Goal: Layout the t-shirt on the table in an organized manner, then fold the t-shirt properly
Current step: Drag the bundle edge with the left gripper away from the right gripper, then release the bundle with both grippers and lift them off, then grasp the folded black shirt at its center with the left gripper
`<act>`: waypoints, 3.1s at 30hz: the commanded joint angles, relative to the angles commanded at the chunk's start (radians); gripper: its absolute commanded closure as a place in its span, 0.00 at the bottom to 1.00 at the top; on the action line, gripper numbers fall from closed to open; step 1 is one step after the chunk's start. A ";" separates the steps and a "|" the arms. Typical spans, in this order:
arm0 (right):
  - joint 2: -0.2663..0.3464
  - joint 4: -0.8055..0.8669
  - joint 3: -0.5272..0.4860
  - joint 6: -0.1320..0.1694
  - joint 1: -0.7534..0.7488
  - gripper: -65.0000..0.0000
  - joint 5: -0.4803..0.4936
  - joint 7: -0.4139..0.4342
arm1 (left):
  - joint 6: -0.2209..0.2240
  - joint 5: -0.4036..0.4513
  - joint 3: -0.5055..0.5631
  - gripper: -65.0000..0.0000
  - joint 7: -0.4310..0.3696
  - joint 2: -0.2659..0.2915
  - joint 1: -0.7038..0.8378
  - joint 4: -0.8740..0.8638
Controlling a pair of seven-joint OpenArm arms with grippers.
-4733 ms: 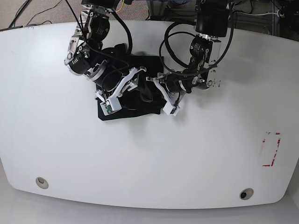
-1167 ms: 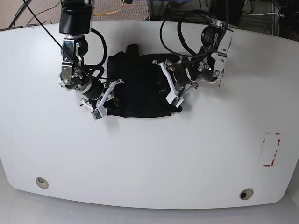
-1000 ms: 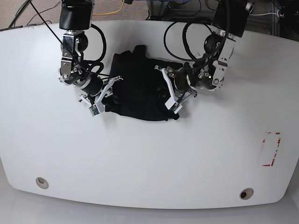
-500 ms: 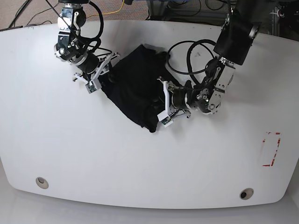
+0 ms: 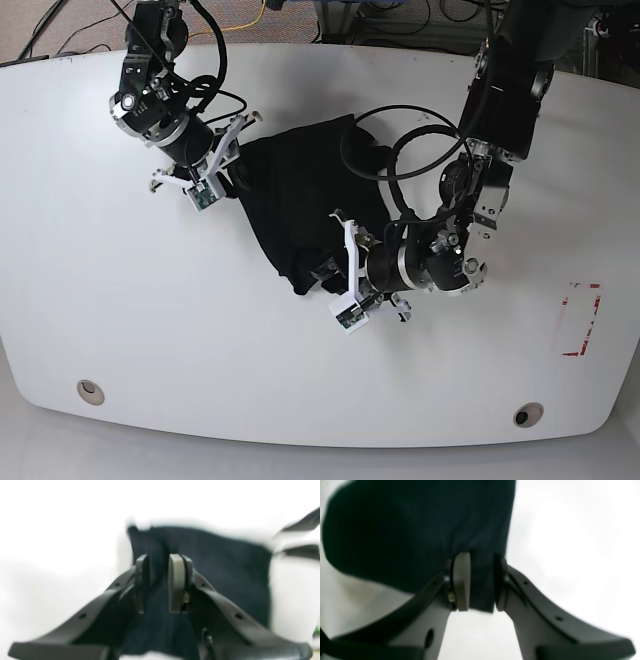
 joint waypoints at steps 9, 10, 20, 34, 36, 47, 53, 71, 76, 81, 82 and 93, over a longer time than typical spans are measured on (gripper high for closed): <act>-0.008 -0.120 -0.005 0.000 0.101 0.77 0.000 0.003 | 0.000 0.002 -0.018 0.81 0.011 0.011 0.203 0.089; -0.008 -0.138 -0.005 0.000 0.109 0.77 0.000 0.009 | 0.002 0.002 -0.018 0.81 0.008 0.011 0.216 0.087; 0.034 -0.390 -0.005 0.000 0.133 0.77 -0.002 0.184 | 0.002 0.008 -0.018 0.81 -0.095 -0.006 0.324 -0.006; 0.028 -0.390 -0.005 0.000 0.055 0.77 -0.002 0.227 | -0.003 0.006 -0.014 0.81 -0.222 -0.117 0.267 -0.203; 0.026 -0.364 -0.005 0.000 0.038 0.77 0.000 0.224 | -0.003 0.006 -0.015 0.81 -0.222 -0.132 0.259 -0.204; -0.005 -0.327 -0.005 0.000 0.008 0.77 0.000 0.221 | -0.005 0.002 -0.018 0.81 -0.206 -0.160 0.261 -0.123; -0.003 -0.222 -0.002 0.000 0.014 0.77 0.000 0.161 | -0.002 0.000 -0.025 0.81 -0.132 -0.150 0.262 0.011; 0.095 -0.017 0.068 0.000 0.057 0.77 0.002 0.080 | 0.442 0.307 0.103 0.81 -0.420 0.043 0.229 0.143; 0.109 -0.017 0.130 0.000 0.058 0.77 0.002 0.080 | 0.589 0.482 0.210 0.81 -0.505 0.117 0.256 0.072; 0.137 -0.017 0.161 0.000 0.057 0.77 0.011 0.080 | 0.655 0.569 0.256 0.85 -0.585 0.175 0.262 -0.066; 0.140 -0.017 0.163 0.000 0.057 0.77 0.011 0.080 | 0.667 0.574 0.258 0.88 -0.594 0.180 0.262 -0.086; 0.133 -0.018 0.186 0.000 0.048 0.77 0.011 0.080 | 0.726 0.575 0.261 1.00 -0.649 0.198 0.180 -0.446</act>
